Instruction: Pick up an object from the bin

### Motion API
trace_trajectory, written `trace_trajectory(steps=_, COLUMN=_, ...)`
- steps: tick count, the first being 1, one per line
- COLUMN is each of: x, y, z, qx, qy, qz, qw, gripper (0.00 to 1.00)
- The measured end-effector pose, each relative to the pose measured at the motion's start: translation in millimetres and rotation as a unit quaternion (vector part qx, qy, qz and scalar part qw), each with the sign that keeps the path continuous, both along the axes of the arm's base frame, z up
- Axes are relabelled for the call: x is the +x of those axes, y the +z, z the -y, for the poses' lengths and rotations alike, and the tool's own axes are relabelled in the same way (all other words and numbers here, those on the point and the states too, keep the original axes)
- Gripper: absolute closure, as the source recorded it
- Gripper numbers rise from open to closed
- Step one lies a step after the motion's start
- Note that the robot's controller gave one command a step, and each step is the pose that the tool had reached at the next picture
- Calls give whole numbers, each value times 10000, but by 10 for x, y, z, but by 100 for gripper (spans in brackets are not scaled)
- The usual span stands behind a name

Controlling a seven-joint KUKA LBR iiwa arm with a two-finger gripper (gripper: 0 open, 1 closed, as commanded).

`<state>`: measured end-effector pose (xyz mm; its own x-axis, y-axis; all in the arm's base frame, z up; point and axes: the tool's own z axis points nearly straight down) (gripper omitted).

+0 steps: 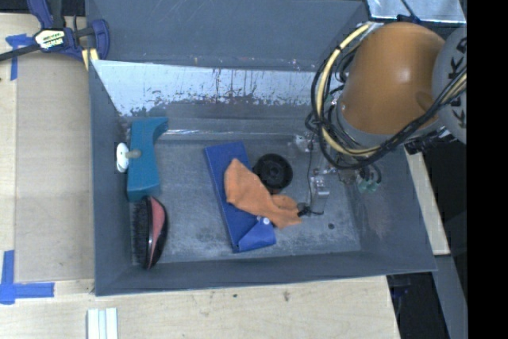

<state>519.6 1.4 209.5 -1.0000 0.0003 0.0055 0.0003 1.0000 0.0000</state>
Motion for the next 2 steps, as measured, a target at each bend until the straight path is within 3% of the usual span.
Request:
trace_trajectory(steps=1, x=15, y=46, z=0, qx=0, qy=0, qz=43, qw=10000, gripper=0)
trace_trajectory(steps=2, x=332, y=-305, z=-262, qx=-2, qy=291, qz=81, qw=9995, gripper=0)
